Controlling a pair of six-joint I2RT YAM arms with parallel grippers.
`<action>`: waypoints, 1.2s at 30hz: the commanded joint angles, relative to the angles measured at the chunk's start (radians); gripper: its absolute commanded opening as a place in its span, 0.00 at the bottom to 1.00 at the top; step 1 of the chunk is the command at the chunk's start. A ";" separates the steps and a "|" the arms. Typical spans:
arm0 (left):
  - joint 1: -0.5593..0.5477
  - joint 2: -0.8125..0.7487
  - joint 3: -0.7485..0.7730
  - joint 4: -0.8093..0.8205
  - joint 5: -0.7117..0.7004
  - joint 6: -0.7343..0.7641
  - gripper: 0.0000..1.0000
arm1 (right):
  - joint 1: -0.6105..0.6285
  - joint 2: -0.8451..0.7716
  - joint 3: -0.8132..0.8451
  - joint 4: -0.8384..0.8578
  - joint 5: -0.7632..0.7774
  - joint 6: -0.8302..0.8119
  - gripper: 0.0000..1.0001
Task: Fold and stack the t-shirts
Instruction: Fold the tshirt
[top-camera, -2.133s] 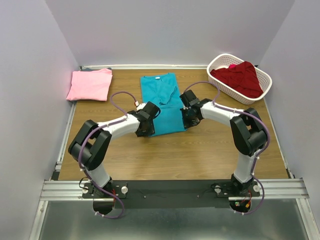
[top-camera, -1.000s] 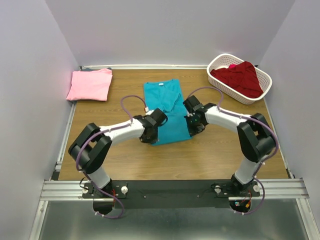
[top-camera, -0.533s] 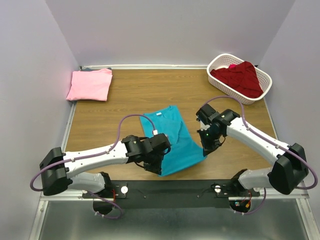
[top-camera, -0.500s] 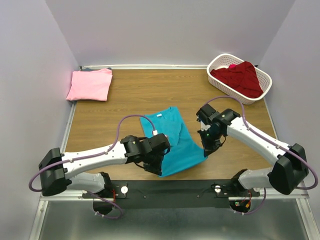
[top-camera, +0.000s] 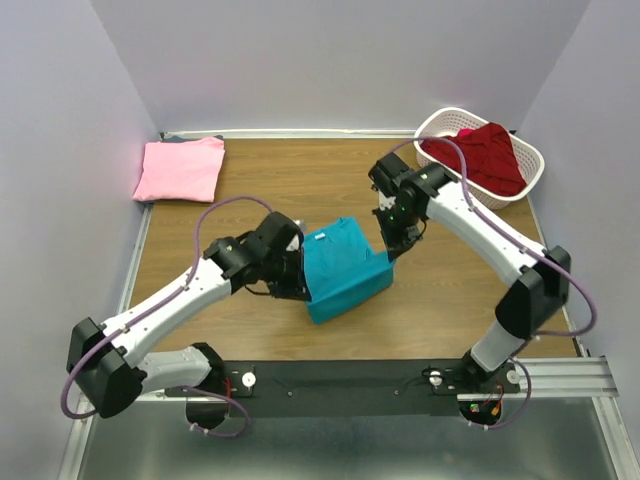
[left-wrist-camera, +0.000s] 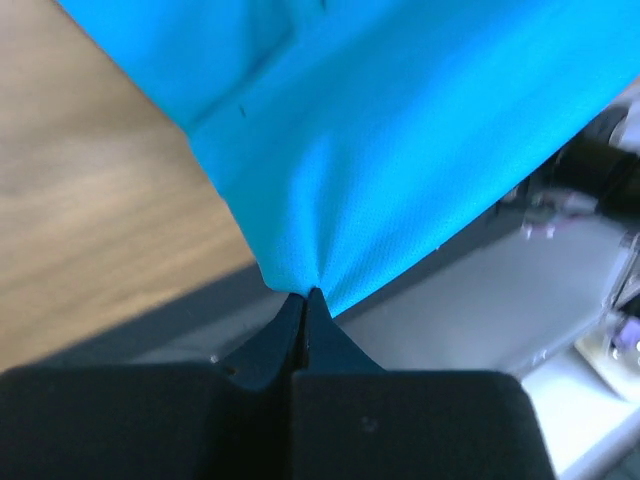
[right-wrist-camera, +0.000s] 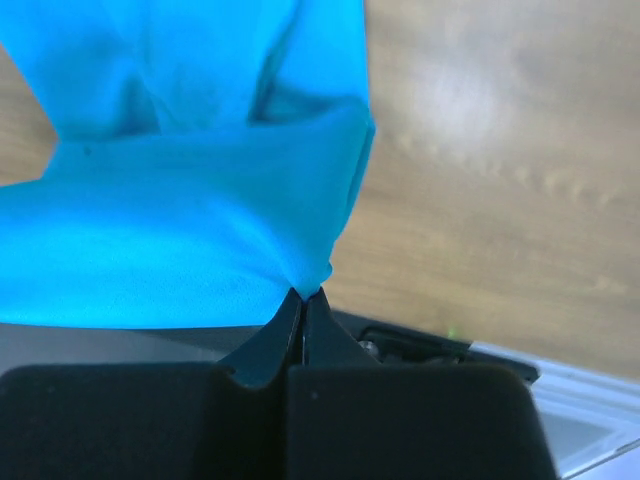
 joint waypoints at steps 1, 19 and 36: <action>0.103 0.049 0.034 0.024 0.071 0.176 0.00 | -0.015 0.151 0.208 -0.010 0.067 -0.071 0.01; 0.507 0.419 -0.069 0.529 0.070 0.321 0.00 | -0.073 0.543 0.353 0.421 0.033 -0.246 0.01; 0.510 0.485 -0.098 0.591 0.036 0.311 0.00 | -0.090 0.546 0.022 0.628 -0.025 -0.222 0.01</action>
